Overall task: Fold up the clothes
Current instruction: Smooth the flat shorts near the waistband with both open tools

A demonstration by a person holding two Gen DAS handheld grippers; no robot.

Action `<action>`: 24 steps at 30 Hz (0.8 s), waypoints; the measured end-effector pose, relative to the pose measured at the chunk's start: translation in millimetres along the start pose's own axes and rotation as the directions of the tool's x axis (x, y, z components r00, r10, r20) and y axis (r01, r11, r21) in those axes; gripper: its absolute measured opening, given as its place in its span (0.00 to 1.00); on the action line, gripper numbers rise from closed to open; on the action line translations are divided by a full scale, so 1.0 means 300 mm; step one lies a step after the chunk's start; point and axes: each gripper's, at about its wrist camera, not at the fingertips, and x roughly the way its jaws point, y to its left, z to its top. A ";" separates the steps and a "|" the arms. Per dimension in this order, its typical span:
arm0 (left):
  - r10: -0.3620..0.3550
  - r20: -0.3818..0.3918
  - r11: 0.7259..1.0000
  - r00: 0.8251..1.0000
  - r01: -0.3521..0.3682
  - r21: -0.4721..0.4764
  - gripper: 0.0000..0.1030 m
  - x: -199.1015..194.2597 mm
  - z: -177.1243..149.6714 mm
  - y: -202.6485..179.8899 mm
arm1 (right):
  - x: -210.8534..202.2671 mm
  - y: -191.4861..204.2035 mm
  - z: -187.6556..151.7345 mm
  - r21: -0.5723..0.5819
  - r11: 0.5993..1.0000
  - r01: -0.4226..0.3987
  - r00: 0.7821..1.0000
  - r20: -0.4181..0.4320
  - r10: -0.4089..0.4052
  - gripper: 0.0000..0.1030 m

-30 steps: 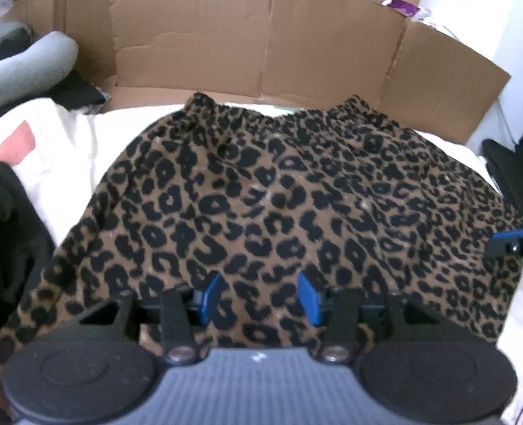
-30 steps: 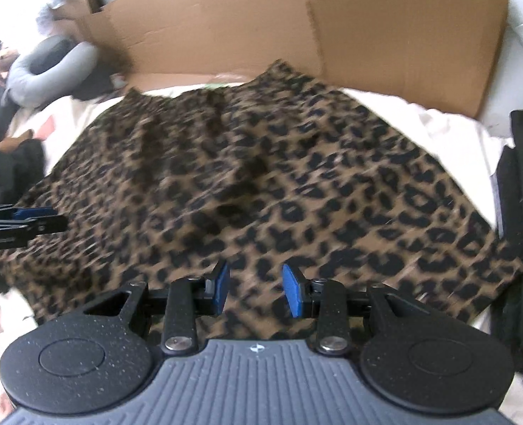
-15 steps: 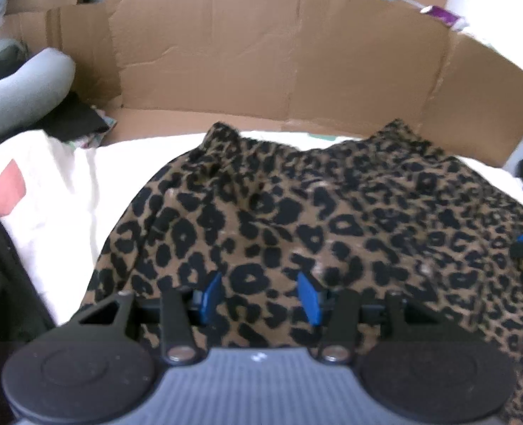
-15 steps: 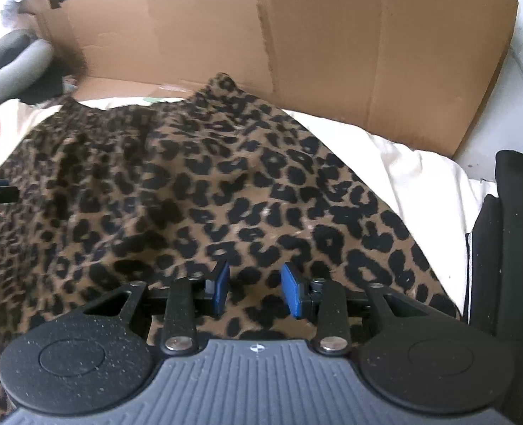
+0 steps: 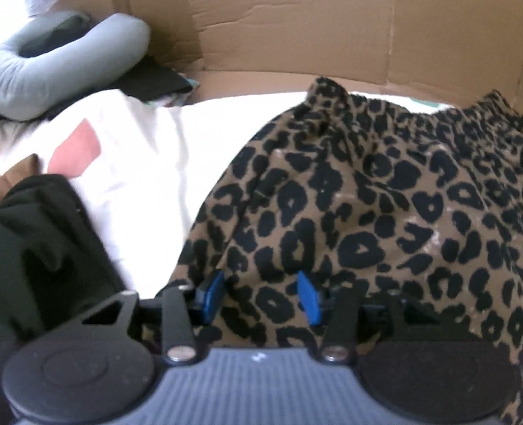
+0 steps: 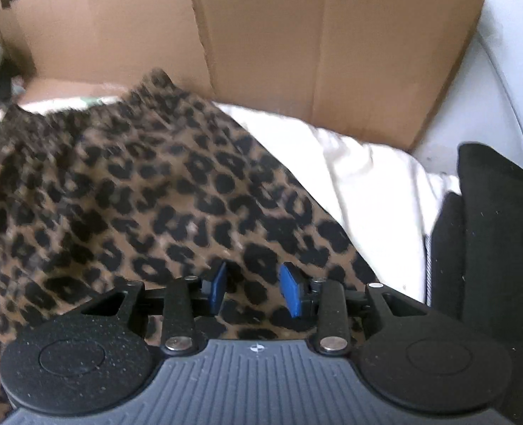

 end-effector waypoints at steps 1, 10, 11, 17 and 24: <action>-0.015 0.010 1.000 1.000 0.015 -0.005 0.45 -0.010 0.007 -0.005 | -0.004 0.010 0.008 -0.003 1.000 -0.014 1.000 0.009 0.014 0.39; -0.206 0.103 0.979 0.973 0.204 0.029 0.45 -0.067 0.094 -0.128 | 0.018 0.161 0.105 -0.014 0.994 -0.107 0.993 0.054 0.108 0.39; -0.213 0.103 0.977 0.972 0.210 0.038 0.45 -0.065 0.102 -0.146 | 0.029 0.175 0.116 -0.006 0.993 -0.115 0.992 0.053 0.115 0.39; -0.235 0.085 0.972 0.968 0.232 0.043 0.45 -0.032 0.105 -0.207 | 0.094 0.261 0.184 0.047 0.986 -0.159 0.986 0.051 0.157 0.39; -0.226 0.022 0.973 0.974 0.225 0.055 0.52 0.030 0.051 -0.224 | 0.140 0.321 0.163 0.011 0.988 -0.155 0.988 0.001 0.155 0.38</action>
